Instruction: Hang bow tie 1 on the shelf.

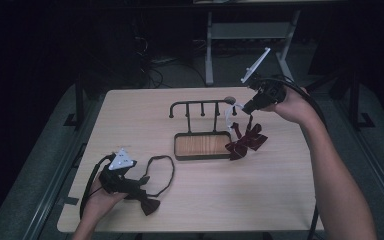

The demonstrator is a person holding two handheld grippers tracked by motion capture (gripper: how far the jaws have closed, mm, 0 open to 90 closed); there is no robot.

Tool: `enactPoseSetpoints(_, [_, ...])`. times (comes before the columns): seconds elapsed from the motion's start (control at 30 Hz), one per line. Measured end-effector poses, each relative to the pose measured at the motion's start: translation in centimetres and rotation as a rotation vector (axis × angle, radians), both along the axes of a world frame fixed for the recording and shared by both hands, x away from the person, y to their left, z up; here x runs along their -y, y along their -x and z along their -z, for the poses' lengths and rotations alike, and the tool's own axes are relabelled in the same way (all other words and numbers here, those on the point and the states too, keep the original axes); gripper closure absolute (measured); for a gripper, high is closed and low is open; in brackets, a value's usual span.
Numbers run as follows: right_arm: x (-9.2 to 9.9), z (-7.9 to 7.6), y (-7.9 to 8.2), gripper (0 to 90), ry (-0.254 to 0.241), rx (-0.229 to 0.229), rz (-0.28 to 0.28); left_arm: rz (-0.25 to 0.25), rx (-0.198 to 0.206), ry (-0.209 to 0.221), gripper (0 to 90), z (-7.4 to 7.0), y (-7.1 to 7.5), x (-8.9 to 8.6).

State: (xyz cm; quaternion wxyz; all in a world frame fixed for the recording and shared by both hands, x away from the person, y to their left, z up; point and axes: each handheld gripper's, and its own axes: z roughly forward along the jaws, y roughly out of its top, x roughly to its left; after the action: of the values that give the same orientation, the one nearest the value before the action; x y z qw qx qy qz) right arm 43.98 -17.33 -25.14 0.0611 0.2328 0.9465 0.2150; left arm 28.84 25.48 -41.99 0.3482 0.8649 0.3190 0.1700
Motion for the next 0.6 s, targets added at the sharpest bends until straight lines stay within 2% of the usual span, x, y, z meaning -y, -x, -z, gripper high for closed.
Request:
enactPoseSetpoints(0.3, [0.6, 0.7, -1.4, 84.5, -0.017, -0.02, 0.05, 0.0, -0.001, 0.0, 26.8, 0.1, 0.0, 0.0])
enactPoseSetpoints(0.6, [1.1, 1.6, -1.6, 84.1, -0.029, -0.038, 0.07, -0.001, 0.0, -0.001, 26.8, 0.1, 0.0, 0.1])
